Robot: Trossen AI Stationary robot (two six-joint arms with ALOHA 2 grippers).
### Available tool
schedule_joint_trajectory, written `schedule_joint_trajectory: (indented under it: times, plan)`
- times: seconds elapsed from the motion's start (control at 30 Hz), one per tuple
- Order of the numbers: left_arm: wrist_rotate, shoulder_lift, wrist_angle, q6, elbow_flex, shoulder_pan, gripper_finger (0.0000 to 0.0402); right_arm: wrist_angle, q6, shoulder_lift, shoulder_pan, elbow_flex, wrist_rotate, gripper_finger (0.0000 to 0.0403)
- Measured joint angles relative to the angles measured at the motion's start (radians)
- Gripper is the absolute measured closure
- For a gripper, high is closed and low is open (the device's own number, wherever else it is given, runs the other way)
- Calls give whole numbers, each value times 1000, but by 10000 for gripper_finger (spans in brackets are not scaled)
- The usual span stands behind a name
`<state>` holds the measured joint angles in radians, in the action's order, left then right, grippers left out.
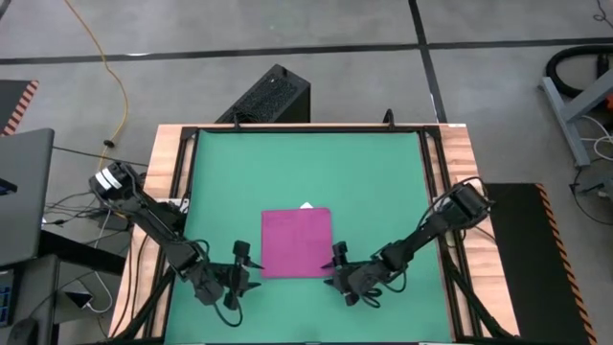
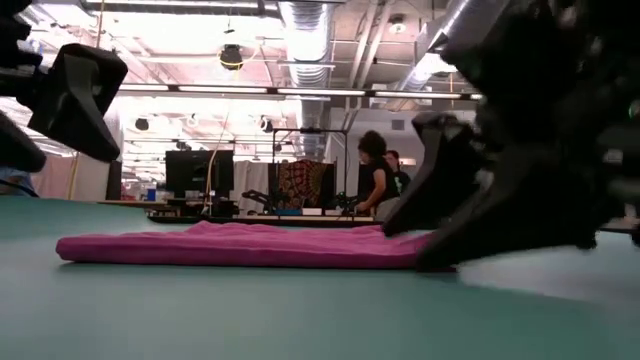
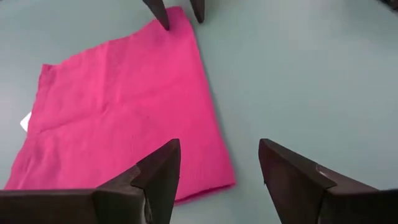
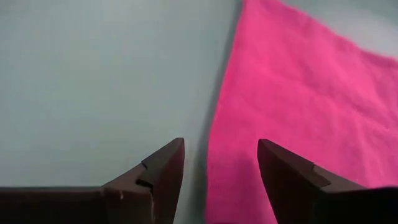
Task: Roll towel
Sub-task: Roll the violet towel
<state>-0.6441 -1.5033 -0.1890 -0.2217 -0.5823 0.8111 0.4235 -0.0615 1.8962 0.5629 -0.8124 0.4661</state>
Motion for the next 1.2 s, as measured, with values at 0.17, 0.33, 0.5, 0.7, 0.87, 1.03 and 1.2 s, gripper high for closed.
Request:
schedule_joint_trajectory:
  times: [0.17, 0.33, 0.5, 0.7, 0.87, 1.03, 1.2]
  plan:
    - [-5, -91, -33, 0, 0, 0, 193, 23, 36, 53, -17, -2, -11, 178]
    - [-8, -184, -100, 9, 0, 0, 193, 21, 65, 68, -24, -3, -19, 180]
    - [-32, -223, -97, 18, -2, 1, 193, 14, 65, 66, -29, -2, -24, 185]
    - [-31, -230, -19, -34, -4, -2, 196, 6, 71, 66, -29, -1, -24, 188]
    - [-21, -228, 88, -161, -7, -7, 235, 0, 88, 67, -29, -1, -24, 207]
    - [-13, -228, 104, -184, -6, -20, 293, -1, 114, 68, -29, -1, -25, 235]
    - [-15, -231, 100, -182, -3, -23, 343, -4, 141, 68, -28, 0, -25, 273]
